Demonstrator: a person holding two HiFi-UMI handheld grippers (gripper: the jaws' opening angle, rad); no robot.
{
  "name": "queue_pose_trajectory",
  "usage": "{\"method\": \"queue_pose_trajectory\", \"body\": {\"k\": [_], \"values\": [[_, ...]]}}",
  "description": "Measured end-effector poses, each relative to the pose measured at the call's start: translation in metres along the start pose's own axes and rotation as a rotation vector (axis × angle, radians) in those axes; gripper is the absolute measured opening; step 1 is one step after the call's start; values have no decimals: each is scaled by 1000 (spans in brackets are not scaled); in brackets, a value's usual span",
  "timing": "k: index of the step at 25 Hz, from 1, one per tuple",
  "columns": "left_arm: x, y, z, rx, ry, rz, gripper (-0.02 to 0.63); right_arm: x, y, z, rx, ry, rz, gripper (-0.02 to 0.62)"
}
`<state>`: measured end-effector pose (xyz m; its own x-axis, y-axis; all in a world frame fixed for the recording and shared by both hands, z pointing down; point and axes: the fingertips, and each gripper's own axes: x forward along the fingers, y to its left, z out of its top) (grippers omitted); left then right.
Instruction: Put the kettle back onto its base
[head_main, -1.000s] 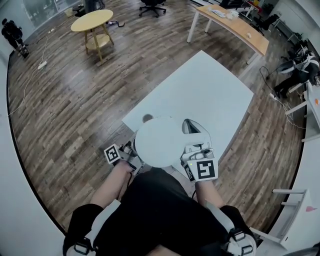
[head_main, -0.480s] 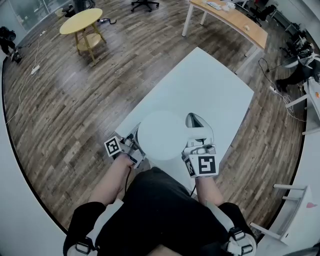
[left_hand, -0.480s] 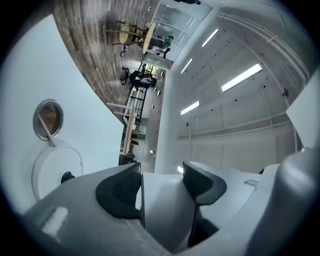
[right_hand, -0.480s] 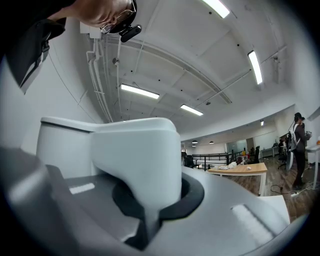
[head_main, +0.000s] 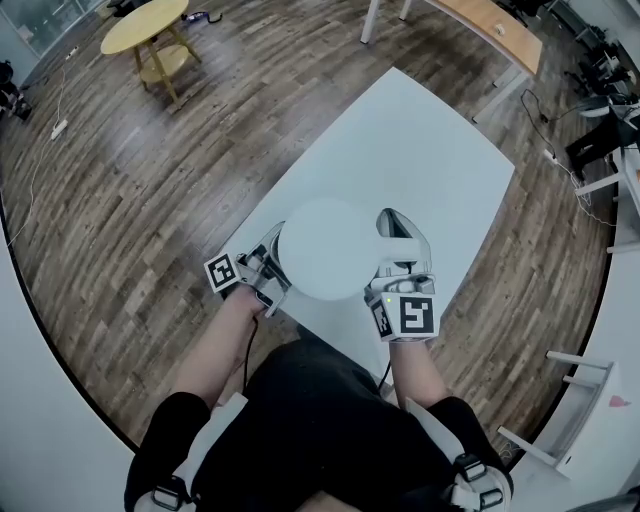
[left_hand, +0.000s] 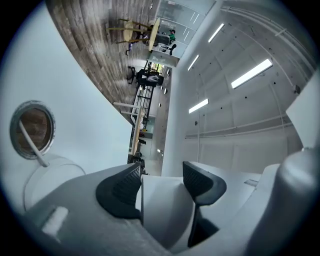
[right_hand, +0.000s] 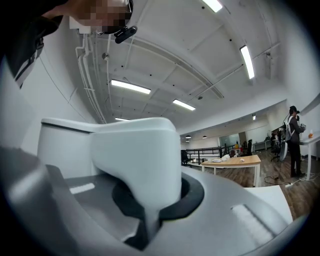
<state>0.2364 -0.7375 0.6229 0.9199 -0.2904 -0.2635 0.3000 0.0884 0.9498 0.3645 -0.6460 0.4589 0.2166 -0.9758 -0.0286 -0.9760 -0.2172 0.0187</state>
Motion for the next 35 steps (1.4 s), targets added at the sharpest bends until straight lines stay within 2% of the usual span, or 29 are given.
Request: {"method": "queue_pose_trajectory", "body": {"k": [3, 5, 7, 8, 9, 10, 12, 14, 15, 18, 22, 25, 29, 35], "values": [[-5, 3, 24, 19, -94, 35, 262, 0, -8, -11, 19, 5, -24, 5], [-6, -2, 34, 98, -122, 66, 261, 1, -15, -19, 51, 11, -37, 5], [-6, -11, 34, 223, -112, 102, 261, 3, -19, -26, 67, 16, -36, 5], [-6, -16, 32, 297, -99, 123, 246, 3, -19, -28, 66, 19, -33, 5], [-8, -19, 29, 375, -84, 154, 205, 3, -18, -31, 63, 24, -30, 5], [-11, -20, 27, 456, -71, 199, 199, 3, -17, -34, 61, 31, -26, 5], [-16, -22, 27, 632, -50, 306, 2, 2, -17, -40, 62, 42, -20, 5], [-14, -32, 28, 794, -29, 353, -2, 3, -18, -44, 68, 44, -20, 5], [-11, -37, 27, 850, -23, 358, -2, 4, -18, -46, 67, 46, -20, 5], [-4, -53, 24, 960, -22, 341, -2, 7, -15, -54, 43, 58, -15, 5], [5, -66, 12, 1010, -13, 297, -2, 6, -9, -68, -6, 81, -2, 5], [5, -61, 8, 966, -4, 289, -2, 6, -4, -77, -17, 92, 2, 5], [2, -52, 10, 887, -68, 284, -2, 8, -2, -85, -9, 96, 1, 5], [-4, -47, 9, 871, -66, 259, -2, 6, 1, -94, -2, 103, 1, 5]]}}
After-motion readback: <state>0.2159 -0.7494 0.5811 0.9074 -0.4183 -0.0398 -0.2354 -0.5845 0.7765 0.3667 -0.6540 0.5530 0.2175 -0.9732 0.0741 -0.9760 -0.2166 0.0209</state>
